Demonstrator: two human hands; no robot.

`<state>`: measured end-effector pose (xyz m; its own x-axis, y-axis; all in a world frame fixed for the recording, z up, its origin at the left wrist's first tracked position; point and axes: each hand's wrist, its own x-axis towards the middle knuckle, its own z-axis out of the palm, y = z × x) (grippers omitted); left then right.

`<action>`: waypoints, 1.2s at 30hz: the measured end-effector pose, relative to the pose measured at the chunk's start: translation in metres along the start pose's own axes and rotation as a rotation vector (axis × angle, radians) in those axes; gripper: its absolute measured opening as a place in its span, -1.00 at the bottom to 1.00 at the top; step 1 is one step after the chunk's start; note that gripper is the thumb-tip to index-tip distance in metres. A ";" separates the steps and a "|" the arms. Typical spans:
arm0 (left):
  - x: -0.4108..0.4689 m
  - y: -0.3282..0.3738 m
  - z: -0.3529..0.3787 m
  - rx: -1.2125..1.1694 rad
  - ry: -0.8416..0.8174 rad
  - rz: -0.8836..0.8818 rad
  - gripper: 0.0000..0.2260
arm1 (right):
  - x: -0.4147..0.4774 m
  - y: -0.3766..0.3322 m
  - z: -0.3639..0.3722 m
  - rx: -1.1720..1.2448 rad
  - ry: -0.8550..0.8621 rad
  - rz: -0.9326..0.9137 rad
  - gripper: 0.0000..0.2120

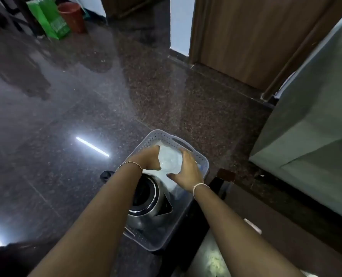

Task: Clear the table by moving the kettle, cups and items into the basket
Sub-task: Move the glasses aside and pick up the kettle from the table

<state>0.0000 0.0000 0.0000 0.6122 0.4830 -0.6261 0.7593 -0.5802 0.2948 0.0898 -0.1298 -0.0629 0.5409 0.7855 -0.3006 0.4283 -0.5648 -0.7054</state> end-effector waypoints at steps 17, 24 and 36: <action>-0.001 0.010 -0.001 -0.245 -0.054 -0.002 -0.54 | 0.019 0.005 0.021 0.161 0.061 -0.009 -0.23; -0.039 0.048 -0.017 -0.416 0.073 0.213 -0.78 | -0.016 -0.007 -0.028 0.275 0.205 -0.022 -0.27; -0.137 0.141 0.036 -0.773 0.074 0.274 -0.62 | -0.158 0.017 -0.122 0.280 0.415 -0.036 -0.36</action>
<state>0.0153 -0.1710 0.1012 0.7903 0.4476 -0.4184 0.5020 -0.0816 0.8610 0.0995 -0.2946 0.0507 0.7962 0.6042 -0.0327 0.2718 -0.4055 -0.8728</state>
